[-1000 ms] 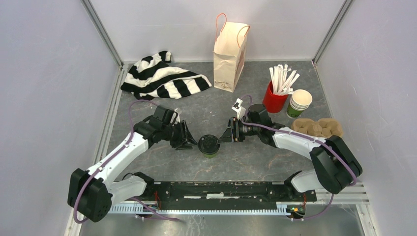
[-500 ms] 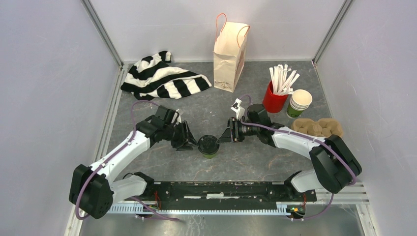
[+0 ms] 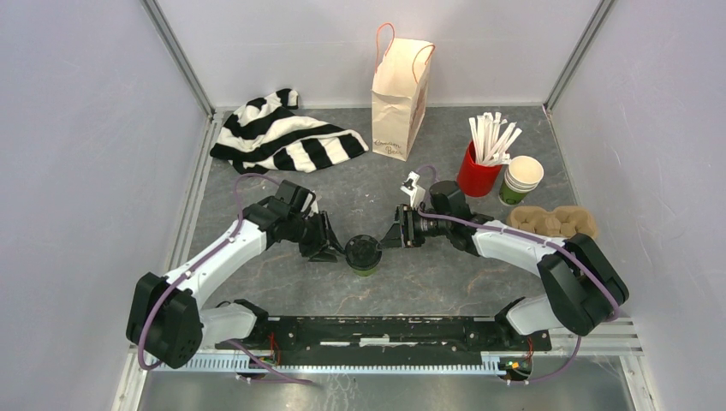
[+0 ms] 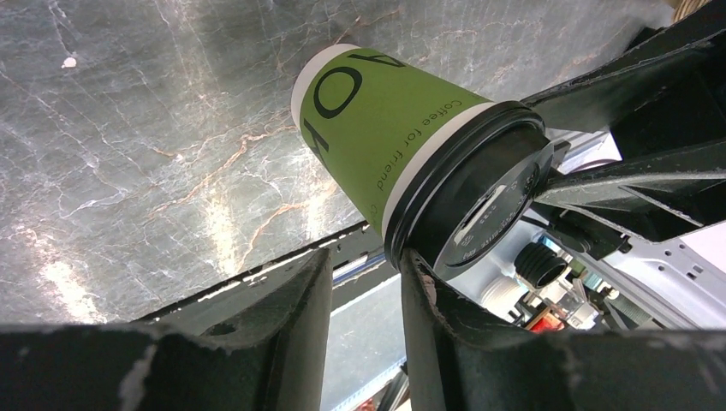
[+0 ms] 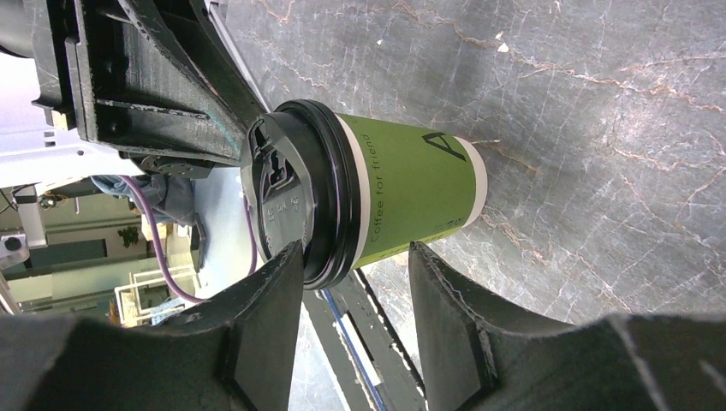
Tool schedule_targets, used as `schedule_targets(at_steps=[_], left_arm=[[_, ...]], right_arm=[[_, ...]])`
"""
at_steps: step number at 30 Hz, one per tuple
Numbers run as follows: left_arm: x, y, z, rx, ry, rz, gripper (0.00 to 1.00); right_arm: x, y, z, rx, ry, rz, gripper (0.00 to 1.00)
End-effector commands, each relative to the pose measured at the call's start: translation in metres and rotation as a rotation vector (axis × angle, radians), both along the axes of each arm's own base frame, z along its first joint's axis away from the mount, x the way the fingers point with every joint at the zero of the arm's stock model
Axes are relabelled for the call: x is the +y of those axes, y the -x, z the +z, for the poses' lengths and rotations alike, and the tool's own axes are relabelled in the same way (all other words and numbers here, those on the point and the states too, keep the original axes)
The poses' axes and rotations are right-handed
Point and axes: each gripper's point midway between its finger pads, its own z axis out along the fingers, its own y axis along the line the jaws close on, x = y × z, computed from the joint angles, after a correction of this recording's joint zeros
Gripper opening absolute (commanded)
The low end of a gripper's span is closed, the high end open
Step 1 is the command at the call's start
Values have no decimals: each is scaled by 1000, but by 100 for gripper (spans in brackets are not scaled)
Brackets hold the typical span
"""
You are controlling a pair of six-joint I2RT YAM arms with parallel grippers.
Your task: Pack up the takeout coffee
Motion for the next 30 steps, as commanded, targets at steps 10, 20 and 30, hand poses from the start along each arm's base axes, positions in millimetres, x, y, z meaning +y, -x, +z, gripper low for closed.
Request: schedule_targets(at_steps=[10,20,30], left_arm=[[39,14,-55,58,-233,17,43],[11,-22,43,-207,-38,35,61],[26,-33,76,-335,-67,120,81]], right_arm=[[-32,15,-61,67,179,-50,53],[-1,3,11,-25,62,44,60],[-4,-15,40,-305,391,136,98]])
